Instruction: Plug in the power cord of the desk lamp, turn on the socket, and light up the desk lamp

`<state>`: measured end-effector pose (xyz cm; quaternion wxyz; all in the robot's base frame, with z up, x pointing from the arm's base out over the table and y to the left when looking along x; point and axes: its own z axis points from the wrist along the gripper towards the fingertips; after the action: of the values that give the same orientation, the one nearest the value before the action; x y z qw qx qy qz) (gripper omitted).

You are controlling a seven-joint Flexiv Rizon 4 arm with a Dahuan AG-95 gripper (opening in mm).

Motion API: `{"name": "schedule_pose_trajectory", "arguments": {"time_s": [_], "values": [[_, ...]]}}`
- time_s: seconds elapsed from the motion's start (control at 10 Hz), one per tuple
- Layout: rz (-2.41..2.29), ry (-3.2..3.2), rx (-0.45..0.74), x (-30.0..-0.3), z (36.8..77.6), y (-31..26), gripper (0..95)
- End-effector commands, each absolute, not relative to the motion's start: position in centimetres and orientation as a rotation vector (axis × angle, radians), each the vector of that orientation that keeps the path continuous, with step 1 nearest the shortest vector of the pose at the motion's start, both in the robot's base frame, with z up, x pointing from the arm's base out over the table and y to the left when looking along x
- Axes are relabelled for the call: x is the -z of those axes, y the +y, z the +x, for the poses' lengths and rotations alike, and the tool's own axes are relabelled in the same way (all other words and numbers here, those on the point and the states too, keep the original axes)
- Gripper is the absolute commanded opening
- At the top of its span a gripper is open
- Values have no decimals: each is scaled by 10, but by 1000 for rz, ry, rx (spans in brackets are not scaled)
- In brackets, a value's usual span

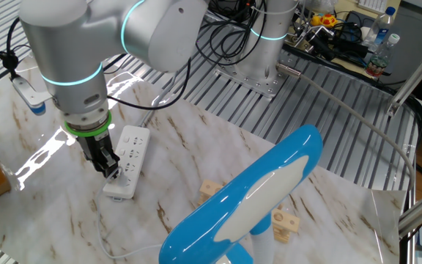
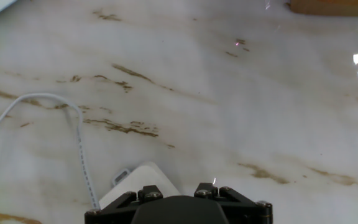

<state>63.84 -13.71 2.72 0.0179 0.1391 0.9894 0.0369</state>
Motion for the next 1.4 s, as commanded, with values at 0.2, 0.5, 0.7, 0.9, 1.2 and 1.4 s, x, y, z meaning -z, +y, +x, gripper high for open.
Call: {"name": "schedule_pose_trajectory", "arguments": {"time_s": [0.2, 0.5, 0.7, 0.9, 1.2, 1.4], "values": [[429, 3069, -115, -25, 639, -137, 380], [432, 3056, -113, -24, 638, -136, 380], [429, 3046, -113, -23, 638, -136, 380], [427, 3034, -116, -17, 638, -136, 570], [441, 3034, -103, -18, 636, -134, 570], [442, 3055, -85, -25, 635, -133, 570]]}}
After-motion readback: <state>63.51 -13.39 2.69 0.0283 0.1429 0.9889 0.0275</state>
